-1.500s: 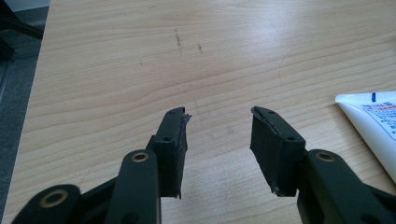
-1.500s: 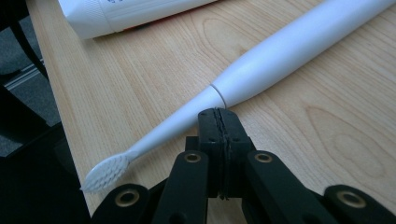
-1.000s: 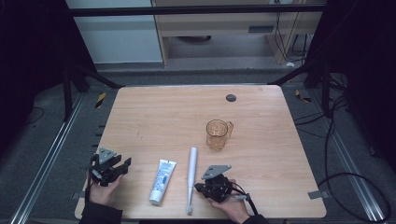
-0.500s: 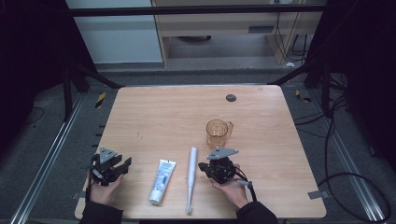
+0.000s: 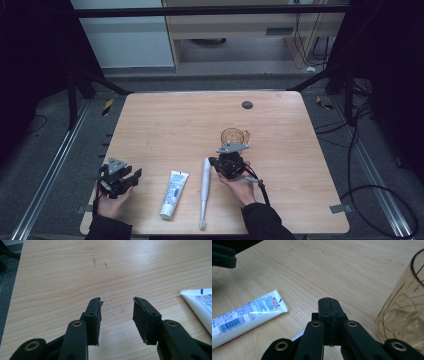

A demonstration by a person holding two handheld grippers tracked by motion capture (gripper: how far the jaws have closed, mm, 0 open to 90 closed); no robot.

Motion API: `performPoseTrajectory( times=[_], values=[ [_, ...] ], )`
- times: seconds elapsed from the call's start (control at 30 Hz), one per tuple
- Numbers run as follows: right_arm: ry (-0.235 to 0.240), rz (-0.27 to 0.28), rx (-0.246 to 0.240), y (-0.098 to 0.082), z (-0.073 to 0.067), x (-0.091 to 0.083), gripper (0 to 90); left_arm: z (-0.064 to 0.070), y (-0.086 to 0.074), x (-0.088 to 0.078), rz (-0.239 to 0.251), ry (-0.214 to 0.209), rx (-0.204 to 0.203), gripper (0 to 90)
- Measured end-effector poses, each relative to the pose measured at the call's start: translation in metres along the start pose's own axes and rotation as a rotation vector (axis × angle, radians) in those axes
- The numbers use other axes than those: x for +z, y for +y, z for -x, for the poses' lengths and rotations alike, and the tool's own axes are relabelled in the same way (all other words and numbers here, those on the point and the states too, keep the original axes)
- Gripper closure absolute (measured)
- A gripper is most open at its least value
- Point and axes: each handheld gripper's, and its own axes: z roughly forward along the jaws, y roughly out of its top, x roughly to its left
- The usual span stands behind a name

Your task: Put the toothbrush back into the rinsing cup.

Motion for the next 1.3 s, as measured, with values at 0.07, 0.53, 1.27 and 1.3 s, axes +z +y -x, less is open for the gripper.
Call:
performPoseTrajectory(
  times=[0.07, 0.53, 1.27, 1.3],
  values=[
    [-0.007, 0.006, -0.001, 0.003, 0.002, 0.004, 90.0, 0.0, 0.0, 0.0, -0.002, -0.001, 0.0, 57.3],
    [-0.017, -0.052, -0.024, 0.007, -0.001, 0.041, 90.0, 0.0, 0.0, 0.001, -0.004, -0.003, 0.003, 57.6],
    [-0.053, -0.127, -0.06, -0.003, 0.001, 0.05, 90.0, -0.001, 0.0, 0.001, -0.004, -0.002, 0.004, 58.7],
    [-0.055, -0.131, -0.057, -0.005, 0.002, 0.048, 90.0, -0.001, 0.0, 0.001, -0.005, -0.003, 0.005, 58.8]
  ],
)
